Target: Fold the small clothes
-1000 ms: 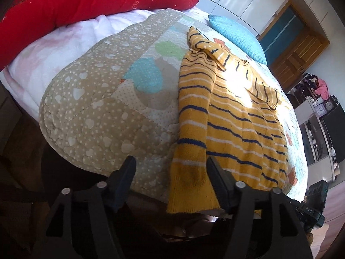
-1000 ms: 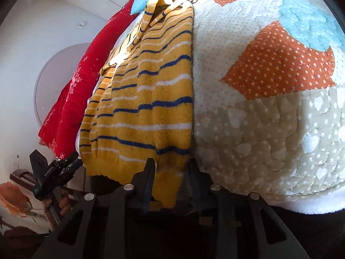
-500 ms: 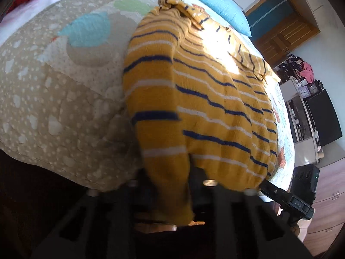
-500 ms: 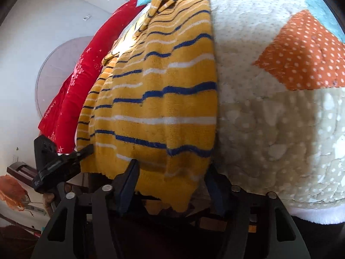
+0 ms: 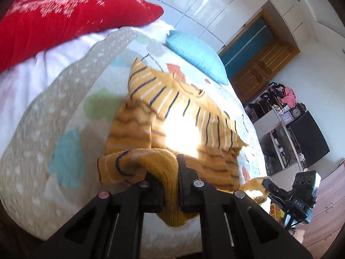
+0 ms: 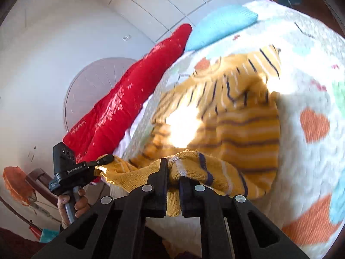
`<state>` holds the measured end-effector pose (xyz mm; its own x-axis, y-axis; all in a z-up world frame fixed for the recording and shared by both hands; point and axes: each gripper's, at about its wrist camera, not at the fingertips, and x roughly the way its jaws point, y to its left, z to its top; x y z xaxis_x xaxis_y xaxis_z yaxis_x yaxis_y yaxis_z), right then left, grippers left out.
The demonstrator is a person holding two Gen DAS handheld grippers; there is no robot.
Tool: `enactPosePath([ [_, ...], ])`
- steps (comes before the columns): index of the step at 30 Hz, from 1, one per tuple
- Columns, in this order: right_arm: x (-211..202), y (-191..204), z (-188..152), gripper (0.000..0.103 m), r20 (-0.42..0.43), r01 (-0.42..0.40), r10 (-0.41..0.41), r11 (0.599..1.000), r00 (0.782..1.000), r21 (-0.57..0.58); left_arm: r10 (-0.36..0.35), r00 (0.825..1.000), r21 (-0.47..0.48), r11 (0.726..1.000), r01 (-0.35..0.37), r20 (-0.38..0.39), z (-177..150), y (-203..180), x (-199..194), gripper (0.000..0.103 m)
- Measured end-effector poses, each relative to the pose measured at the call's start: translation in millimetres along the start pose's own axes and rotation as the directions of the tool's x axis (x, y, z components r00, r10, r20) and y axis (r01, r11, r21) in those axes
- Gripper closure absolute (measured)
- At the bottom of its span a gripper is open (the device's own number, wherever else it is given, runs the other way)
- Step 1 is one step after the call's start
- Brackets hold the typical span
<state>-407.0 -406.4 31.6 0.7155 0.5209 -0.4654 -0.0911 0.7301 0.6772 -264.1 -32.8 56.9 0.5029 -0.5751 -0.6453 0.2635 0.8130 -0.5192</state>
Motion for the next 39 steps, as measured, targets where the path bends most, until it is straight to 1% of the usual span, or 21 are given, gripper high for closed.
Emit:
enactPosePath([
  [1,5,1,18,0.093,0.023,0.012,-0.011,1.000,1.000,-0.018,0.014,1.000,0.011,1.000,-0.014,0.013,17,-4,10,0.094],
  [3,20,-3,53,0.093,0.049,0.037,-0.036,0.999,0.998,-0.026,0.008,1.000,0.016,1.000,-0.008,0.018,51,-10,35,0.094],
  [5,41,-9,83,0.093,0.063,0.078,-0.076,0.997,0.995,-0.021,0.035,0.999,0.023,0.999,-0.035,0.023,79,-16,63,0.094],
  [8,75,-29,116,0.093,0.053,0.142,-0.142,0.990,0.988,0.009,0.074,0.997,0.012,0.997,-0.074,-0.014,110,-14,112,0.094],
  [11,98,-56,139,0.093,0.019,0.178,-0.179,0.983,0.984,0.050,0.095,0.991,-0.024,0.995,-0.098,-0.095,126,-3,162,0.094],
  [14,118,-79,154,0.090,-0.016,0.171,-0.170,0.979,0.985,0.108,0.083,0.986,-0.077,0.993,-0.095,-0.141,136,12,192,0.092],
  [16,125,-95,164,0.090,-0.015,0.167,-0.167,0.973,0.986,0.156,0.051,0.986,-0.122,0.990,-0.071,-0.159,143,22,206,0.087],
  [18,129,-110,171,0.090,-0.014,0.183,-0.184,0.963,0.983,0.197,0.023,0.986,-0.162,0.986,-0.050,-0.167,150,27,218,0.076],
  [19,132,-117,175,0.089,-0.013,0.192,-0.194,0.958,0.981,0.214,0.008,0.986,-0.176,0.984,-0.038,-0.169,153,29,221,0.071],
  [21,140,-131,181,0.087,-0.016,0.206,-0.208,0.946,0.978,0.249,-0.025,0.986,-0.202,0.979,-0.009,-0.165,159,31,229,0.051],
  [23,149,-142,185,0.081,-0.025,0.205,-0.206,0.937,0.978,0.283,-0.027,0.990,-0.222,0.975,-0.006,-0.142,166,32,233,0.043],
  [24,153,-147,187,0.074,-0.027,0.199,-0.201,0.933,0.979,0.300,-0.031,0.992,-0.232,0.973,0.001,-0.125,170,34,233,0.037],
  [25,156,-151,189,0.067,-0.022,0.185,-0.188,0.929,0.982,0.322,-0.043,0.993,-0.251,0.968,0.014,-0.110,173,36,233,0.035],
  [27,159,-159,192,0.064,-0.004,0.152,-0.163,0.916,0.987,0.371,-0.066,0.992,-0.298,0.954,0.032,-0.106,177,43,235,0.033],
  [28,161,-162,194,0.060,0.002,0.141,-0.154,0.910,0.988,0.390,-0.065,0.992,-0.309,0.951,0.028,-0.110,178,45,236,0.033],
  [29,161,-164,196,0.055,0.008,0.143,-0.160,0.905,0.987,0.401,-0.058,0.992,-0.306,0.952,0.021,-0.113,179,45,235,0.033],
  [31,157,-164,203,0.044,0.034,0.185,-0.216,0.900,0.976,0.394,-0.036,0.993,-0.275,0.961,0.003,-0.114,181,43,231,0.033],
  [34,143,-161,217,0.044,0.054,0.244,-0.283,0.897,0.958,0.369,0.007,0.994,-0.219,0.975,-0.031,-0.107,180,40,217,0.033],
  [36,130,-148,221,0.043,0.068,0.273,-0.309,0.908,0.949,0.317,0.049,0.994,-0.178,0.982,-0.065,-0.095,180,37,203,0.033],
  [37,123,-138,221,0.043,0.076,0.279,-0.312,0.917,0.947,0.283,0.065,0.994,-0.155,0.985,-0.078,-0.090,180,35,196,0.033],
  [39,114,-114,214,0.043,0.070,0.275,-0.294,0.940,0.953,0.204,0.103,0.992,-0.107,0.988,-0.111,-0.077,177,32,180,0.033],
])
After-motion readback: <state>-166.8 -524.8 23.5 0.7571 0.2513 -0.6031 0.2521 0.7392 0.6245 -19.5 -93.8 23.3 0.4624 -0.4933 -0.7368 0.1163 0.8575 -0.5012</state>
